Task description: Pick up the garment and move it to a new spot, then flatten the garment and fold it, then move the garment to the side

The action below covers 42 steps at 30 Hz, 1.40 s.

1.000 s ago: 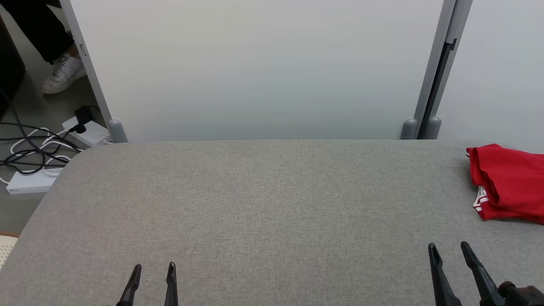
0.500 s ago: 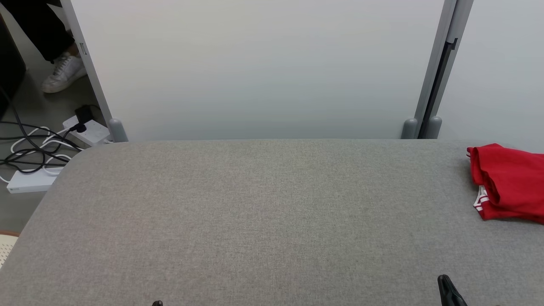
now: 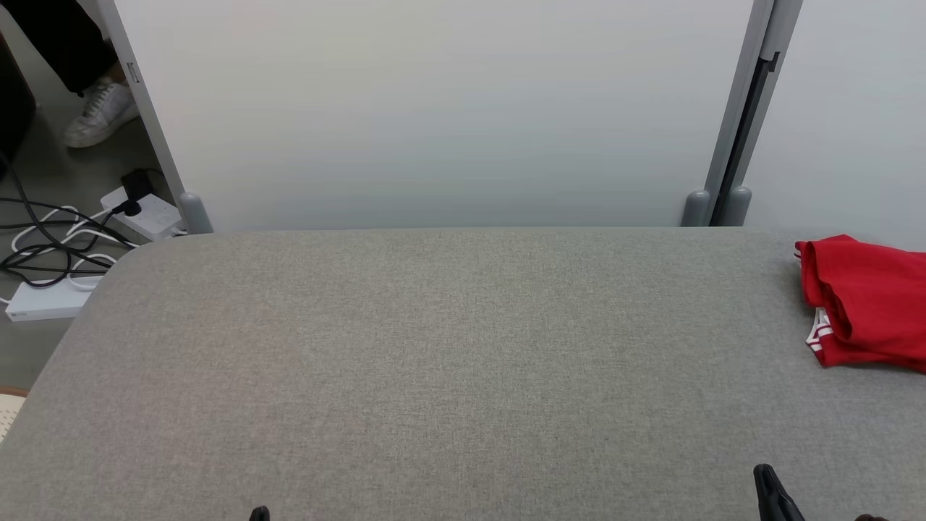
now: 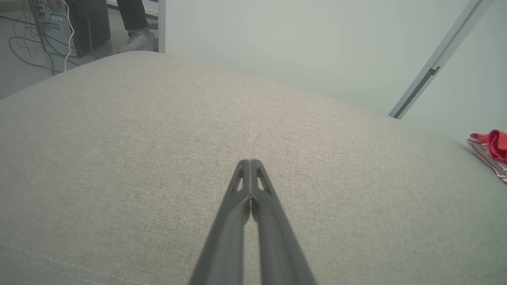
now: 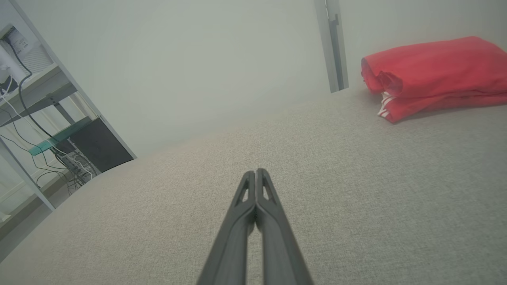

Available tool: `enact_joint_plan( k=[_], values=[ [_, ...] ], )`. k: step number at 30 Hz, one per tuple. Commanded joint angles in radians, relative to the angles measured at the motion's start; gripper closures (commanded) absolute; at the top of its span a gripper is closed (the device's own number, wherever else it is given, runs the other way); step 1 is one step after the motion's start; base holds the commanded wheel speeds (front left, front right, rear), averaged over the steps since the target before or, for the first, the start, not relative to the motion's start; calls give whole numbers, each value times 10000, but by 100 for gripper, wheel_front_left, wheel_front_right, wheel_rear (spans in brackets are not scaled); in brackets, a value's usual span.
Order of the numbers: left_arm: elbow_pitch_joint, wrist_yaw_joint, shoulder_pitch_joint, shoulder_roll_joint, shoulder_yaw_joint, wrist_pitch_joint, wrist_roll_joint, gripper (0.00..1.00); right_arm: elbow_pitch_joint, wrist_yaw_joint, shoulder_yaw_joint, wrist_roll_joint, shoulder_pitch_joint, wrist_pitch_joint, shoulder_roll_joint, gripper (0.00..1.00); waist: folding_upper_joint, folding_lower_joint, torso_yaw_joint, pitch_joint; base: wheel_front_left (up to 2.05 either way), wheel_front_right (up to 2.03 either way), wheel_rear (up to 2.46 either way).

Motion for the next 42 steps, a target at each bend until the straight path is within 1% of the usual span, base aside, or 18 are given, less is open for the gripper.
enact_joint_plan(
  k=[1, 42],
  values=[
    [-239, -110, -624, 26, 179, 83, -421, 100, -174, 0, -89, 385, -486, 84, -87, 100, -1, -2, -9, 31, 0, 0, 0],
    [-171, -741, -1767, 58, 831, 1287, -5018, 100, 135, -1, -620, 4772, -1519, 1252, -77, 100, -1, -2, -158, 568, 0, 0, 0]
  ],
)
